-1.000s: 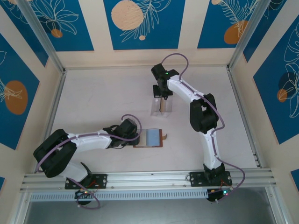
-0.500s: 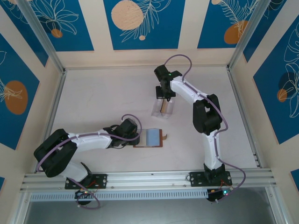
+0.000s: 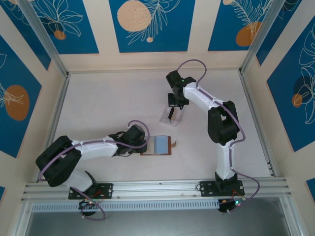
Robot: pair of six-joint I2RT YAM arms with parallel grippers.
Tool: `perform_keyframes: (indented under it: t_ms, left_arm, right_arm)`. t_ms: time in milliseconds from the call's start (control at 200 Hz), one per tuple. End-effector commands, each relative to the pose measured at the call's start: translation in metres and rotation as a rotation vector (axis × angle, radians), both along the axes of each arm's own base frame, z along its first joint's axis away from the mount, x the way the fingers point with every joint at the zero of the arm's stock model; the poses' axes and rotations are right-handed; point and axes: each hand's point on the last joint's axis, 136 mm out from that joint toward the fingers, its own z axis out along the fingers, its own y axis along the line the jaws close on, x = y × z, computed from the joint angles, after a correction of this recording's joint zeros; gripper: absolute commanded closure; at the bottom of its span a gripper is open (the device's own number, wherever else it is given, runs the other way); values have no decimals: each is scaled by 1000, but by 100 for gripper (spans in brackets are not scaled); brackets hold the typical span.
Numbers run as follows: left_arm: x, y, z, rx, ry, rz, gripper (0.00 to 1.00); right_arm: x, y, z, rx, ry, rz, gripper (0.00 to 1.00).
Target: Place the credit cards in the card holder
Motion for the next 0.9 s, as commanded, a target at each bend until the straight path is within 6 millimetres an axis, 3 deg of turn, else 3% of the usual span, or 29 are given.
perform_keyframes:
  t_ms: [0,325,575,895]
  left_arm:
    - [-12,3,-24,42,57,-30,61]
    - [-12,2,-23,38,56,-29,61]
    - [-13,4,-23,38,57,-26,62]
    - [-13,4,-22,31,52,-27,62]
  right_arm:
    - [-9,-9,7,-3,-5,-30,100]
    - [-21,-23,2,-21,6,-70,100]
    - [-27,-18,21,49,-23,-89,84]
    - [-29,-13,13,86,9,-99,82]
